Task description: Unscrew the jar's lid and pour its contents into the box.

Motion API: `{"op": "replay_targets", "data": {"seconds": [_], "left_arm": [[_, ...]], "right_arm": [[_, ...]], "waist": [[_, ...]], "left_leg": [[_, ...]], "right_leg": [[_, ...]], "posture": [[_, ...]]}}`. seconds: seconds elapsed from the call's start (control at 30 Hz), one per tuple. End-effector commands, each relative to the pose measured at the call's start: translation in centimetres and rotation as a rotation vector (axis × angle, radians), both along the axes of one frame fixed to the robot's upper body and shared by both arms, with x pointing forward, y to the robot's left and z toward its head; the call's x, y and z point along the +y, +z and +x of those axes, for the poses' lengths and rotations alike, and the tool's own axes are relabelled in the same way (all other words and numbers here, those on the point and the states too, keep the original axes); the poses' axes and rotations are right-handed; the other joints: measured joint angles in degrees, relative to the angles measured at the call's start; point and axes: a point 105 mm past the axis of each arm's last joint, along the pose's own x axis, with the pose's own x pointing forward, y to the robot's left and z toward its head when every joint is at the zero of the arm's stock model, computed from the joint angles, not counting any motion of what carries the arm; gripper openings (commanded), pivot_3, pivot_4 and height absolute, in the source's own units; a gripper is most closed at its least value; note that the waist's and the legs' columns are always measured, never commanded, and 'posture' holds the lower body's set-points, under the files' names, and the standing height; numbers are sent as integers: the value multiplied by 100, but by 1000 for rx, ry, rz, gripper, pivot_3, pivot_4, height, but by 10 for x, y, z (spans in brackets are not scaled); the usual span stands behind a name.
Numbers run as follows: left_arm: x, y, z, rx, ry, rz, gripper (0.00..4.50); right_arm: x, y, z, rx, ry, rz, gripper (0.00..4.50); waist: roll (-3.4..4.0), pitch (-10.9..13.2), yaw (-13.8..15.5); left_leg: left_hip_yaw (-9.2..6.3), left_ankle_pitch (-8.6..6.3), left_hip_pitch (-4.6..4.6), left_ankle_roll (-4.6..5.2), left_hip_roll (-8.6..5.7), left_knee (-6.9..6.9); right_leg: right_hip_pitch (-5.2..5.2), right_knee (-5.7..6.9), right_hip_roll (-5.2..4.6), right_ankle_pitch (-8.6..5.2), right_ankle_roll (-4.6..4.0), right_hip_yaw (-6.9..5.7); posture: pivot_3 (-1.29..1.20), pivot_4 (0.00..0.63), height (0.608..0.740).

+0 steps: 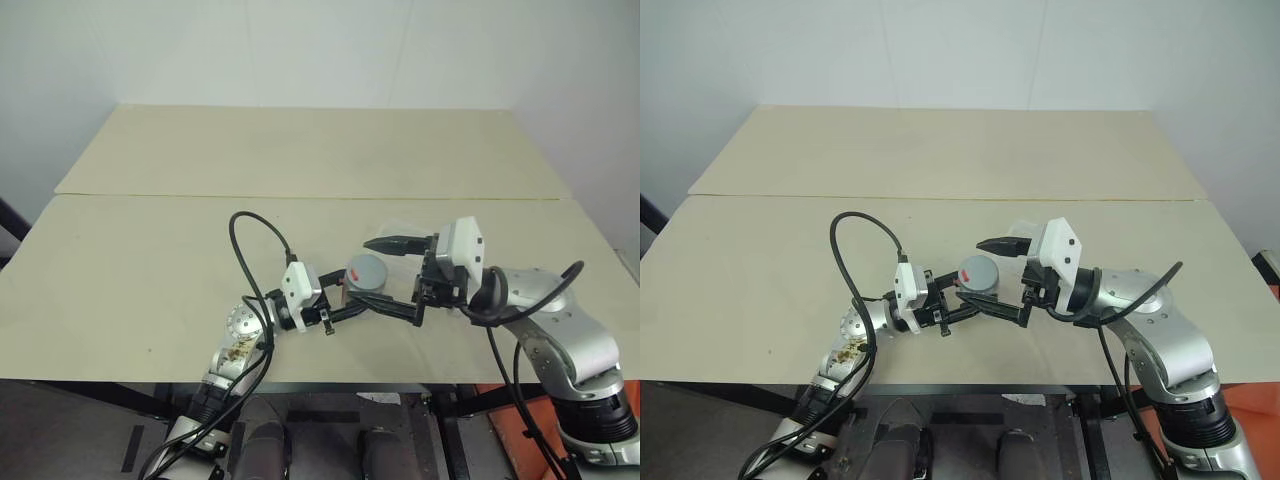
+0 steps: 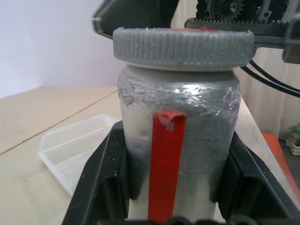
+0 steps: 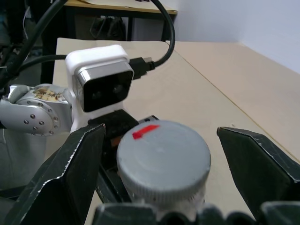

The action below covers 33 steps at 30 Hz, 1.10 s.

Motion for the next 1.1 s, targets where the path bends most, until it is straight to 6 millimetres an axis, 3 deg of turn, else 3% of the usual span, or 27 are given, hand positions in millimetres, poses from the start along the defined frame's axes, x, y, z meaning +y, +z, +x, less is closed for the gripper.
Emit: {"op": "replay_targets", "data": {"seconds": [0.03, 0.43, 0.53, 0.67, 0.97, 1.1], "left_arm": [[-3, 10, -4, -40, -6, -35, 1922], [-4, 10, -3, -45, -12, -27, 1922], [-4, 10, -2, -46, -13, -28, 1922], [-4, 11, -2, -47, -13, -29, 1922], [-3, 9, -3, -44, -15, -22, 1922], [-3, 10, -3, -45, -14, -25, 1922]], "right_arm": [[3, 11, -6, -13, 48, 37, 4462], [3, 6, -3, -11, 24, 20, 4462], [4, 6, -3, -13, 25, 21, 3877], [4, 4, -3, -15, 22, 11, 2736], [1, 9, 0, -25, 7, 24, 2735], [-3, 29, -2, 30, 30, 200, 2735]], "waist": [[0, 0, 1], [0, 0, 0], [0, 0, 0], [0, 0, 0], [0, 0, 0], [0, 0, 0]], "left_leg": [[0, 0, 0, 0, 0, 0], [0, 0, 0, 0, 0, 0], [0, 0, 0, 0, 0, 0], [0, 0, 0, 0, 0, 0], [0, 0, 0, 0, 0, 0], [-1, 0, 0, 0, 1, 0]], "right_leg": [[0, 0, -1, 0, 0, 0], [0, 0, 0, 0, 0, 0], [0, 0, 0, 0, 0, 0], [0, 0, 0, 0, 0, 0], [0, 0, 0, 0, 0, 0], [0, 1, 0, 0, 0, 0]], "posture": [[0, 150, 740], [0, 150, 740], [0, 150, 740], [0, 150, 740], [0, 150, 740], [0, 150, 740]]}}
